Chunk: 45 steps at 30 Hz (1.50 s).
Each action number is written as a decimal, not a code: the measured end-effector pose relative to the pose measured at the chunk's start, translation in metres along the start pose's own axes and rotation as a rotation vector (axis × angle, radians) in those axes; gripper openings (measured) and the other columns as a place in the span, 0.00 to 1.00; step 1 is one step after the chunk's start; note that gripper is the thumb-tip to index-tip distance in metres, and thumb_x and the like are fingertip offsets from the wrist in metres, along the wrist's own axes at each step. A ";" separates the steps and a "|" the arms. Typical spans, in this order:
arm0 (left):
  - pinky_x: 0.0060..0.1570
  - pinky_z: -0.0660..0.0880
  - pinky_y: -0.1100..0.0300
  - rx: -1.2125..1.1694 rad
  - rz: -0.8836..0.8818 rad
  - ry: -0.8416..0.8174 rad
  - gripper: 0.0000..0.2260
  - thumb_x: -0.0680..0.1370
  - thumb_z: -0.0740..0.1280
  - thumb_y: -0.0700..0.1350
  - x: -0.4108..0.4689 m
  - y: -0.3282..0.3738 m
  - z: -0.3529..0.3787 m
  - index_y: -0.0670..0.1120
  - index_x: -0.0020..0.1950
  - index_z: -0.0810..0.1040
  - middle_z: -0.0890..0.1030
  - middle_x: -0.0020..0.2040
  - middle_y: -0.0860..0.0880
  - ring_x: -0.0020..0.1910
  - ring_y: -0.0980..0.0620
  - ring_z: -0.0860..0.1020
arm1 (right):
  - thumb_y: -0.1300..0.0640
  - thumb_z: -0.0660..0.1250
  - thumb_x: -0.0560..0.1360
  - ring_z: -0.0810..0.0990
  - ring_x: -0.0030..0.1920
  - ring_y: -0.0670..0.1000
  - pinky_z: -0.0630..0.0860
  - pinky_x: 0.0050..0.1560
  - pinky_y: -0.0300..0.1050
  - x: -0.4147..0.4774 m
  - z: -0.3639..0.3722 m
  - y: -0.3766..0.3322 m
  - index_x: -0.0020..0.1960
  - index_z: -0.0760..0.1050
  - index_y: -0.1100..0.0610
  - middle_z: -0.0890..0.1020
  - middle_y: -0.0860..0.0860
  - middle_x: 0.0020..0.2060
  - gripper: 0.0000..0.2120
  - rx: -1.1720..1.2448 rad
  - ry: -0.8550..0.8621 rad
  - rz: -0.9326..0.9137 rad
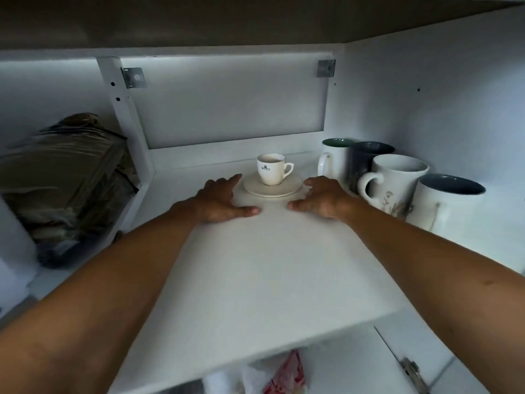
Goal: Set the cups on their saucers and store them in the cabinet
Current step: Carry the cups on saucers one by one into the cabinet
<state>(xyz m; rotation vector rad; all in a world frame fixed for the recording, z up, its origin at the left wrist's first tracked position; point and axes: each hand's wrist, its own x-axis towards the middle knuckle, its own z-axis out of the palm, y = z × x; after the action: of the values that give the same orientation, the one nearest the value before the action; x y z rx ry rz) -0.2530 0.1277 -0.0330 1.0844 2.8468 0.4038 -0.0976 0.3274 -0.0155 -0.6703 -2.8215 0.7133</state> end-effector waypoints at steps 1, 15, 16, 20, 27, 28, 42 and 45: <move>0.68 0.66 0.45 0.043 -0.002 0.009 0.53 0.61 0.61 0.81 -0.011 0.002 -0.001 0.59 0.79 0.48 0.70 0.70 0.49 0.71 0.42 0.64 | 0.40 0.73 0.71 0.68 0.72 0.56 0.64 0.68 0.43 -0.008 0.000 -0.001 0.76 0.64 0.60 0.71 0.56 0.72 0.41 -0.046 -0.008 -0.026; 0.75 0.43 0.41 0.226 0.016 -0.133 0.44 0.68 0.46 0.80 -0.171 0.043 -0.045 0.60 0.79 0.41 0.39 0.81 0.51 0.79 0.45 0.36 | 0.28 0.63 0.72 0.38 0.80 0.57 0.50 0.78 0.56 -0.162 -0.043 -0.050 0.81 0.45 0.46 0.43 0.54 0.81 0.47 -0.405 -0.268 -0.053; 0.76 0.43 0.41 0.226 0.029 -0.154 0.44 0.69 0.46 0.79 -0.187 0.046 -0.054 0.60 0.79 0.41 0.39 0.81 0.50 0.79 0.45 0.36 | 0.27 0.62 0.71 0.38 0.80 0.58 0.50 0.78 0.57 -0.177 -0.053 -0.056 0.81 0.45 0.46 0.43 0.54 0.81 0.48 -0.410 -0.286 -0.040; 0.76 0.43 0.41 0.247 0.067 -0.263 0.44 0.69 0.44 0.79 -0.252 0.063 -0.096 0.59 0.79 0.39 0.37 0.81 0.50 0.78 0.45 0.34 | 0.25 0.62 0.69 0.38 0.80 0.59 0.50 0.77 0.58 -0.243 -0.094 -0.084 0.81 0.44 0.46 0.44 0.54 0.81 0.51 -0.376 -0.358 0.037; 0.76 0.43 0.40 0.278 0.109 -0.369 0.44 0.69 0.41 0.78 -0.356 0.101 -0.178 0.58 0.79 0.39 0.38 0.81 0.48 0.78 0.43 0.34 | 0.21 0.61 0.65 0.36 0.79 0.57 0.47 0.77 0.59 -0.355 -0.171 -0.129 0.81 0.40 0.45 0.41 0.52 0.81 0.56 -0.339 -0.487 0.158; 0.76 0.43 0.40 0.271 0.111 -0.369 0.43 0.70 0.41 0.78 -0.367 0.106 -0.186 0.58 0.80 0.39 0.38 0.81 0.48 0.79 0.42 0.35 | 0.21 0.61 0.65 0.36 0.79 0.57 0.47 0.78 0.59 -0.366 -0.180 -0.132 0.81 0.40 0.45 0.41 0.52 0.81 0.56 -0.332 -0.492 0.164; 0.75 0.41 0.42 0.174 0.086 -0.260 0.43 0.70 0.43 0.78 -0.434 0.193 -0.347 0.58 0.80 0.42 0.40 0.81 0.48 0.78 0.44 0.34 | 0.22 0.62 0.65 0.35 0.79 0.56 0.48 0.76 0.59 -0.419 -0.334 -0.172 0.81 0.40 0.45 0.40 0.52 0.81 0.56 -0.297 -0.468 0.125; 0.75 0.41 0.42 0.134 0.065 -0.200 0.43 0.70 0.44 0.78 -0.423 0.190 -0.381 0.59 0.80 0.44 0.41 0.81 0.49 0.79 0.45 0.34 | 0.23 0.63 0.66 0.34 0.79 0.56 0.48 0.76 0.60 -0.401 -0.360 -0.187 0.81 0.39 0.45 0.40 0.52 0.81 0.55 -0.270 -0.442 0.099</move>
<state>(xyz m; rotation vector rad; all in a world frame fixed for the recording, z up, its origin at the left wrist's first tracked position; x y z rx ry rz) 0.1261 -0.0996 0.3719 1.1694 2.7004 0.1022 0.2776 0.1456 0.3743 -0.7806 -3.3543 0.5566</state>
